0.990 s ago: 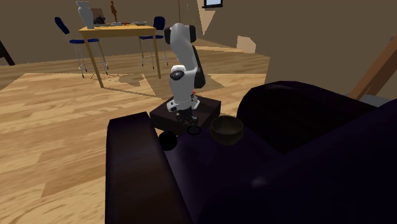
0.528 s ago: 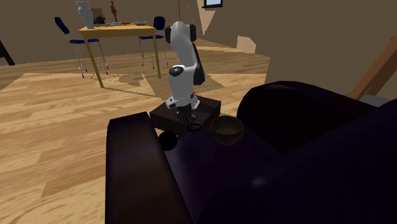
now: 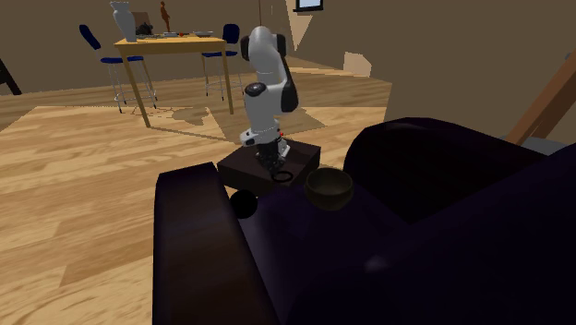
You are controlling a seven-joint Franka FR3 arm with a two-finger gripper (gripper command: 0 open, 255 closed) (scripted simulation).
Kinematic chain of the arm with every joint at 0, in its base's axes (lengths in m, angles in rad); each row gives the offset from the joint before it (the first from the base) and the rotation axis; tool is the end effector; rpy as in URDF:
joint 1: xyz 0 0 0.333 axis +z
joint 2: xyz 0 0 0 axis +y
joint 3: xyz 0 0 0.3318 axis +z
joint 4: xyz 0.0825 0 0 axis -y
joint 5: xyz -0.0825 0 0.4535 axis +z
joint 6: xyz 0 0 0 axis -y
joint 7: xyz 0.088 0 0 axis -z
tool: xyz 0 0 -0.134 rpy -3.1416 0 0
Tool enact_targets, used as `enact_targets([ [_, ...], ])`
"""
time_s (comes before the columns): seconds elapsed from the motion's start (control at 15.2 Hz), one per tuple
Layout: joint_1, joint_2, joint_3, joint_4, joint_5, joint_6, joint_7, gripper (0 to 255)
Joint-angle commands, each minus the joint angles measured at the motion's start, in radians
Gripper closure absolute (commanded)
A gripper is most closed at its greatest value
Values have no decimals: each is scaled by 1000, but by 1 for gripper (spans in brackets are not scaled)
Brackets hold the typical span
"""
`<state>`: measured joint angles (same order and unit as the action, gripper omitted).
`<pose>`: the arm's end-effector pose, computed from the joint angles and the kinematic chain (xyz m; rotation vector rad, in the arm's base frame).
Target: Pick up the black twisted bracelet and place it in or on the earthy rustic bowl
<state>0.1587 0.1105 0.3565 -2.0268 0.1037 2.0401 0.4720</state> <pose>0.5365 0.3114 0.3429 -3.0637 0.0126 0.2168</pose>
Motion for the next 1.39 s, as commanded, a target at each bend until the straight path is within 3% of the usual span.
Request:
enact_targets([
  [0.0,-2,-11,-1,18,3,-29,-1,255],
  [1.19,-9,-73,-3,181,16,-250,9,255],
  [1.32,17,-37,20,221,6,-251,60,255],
])
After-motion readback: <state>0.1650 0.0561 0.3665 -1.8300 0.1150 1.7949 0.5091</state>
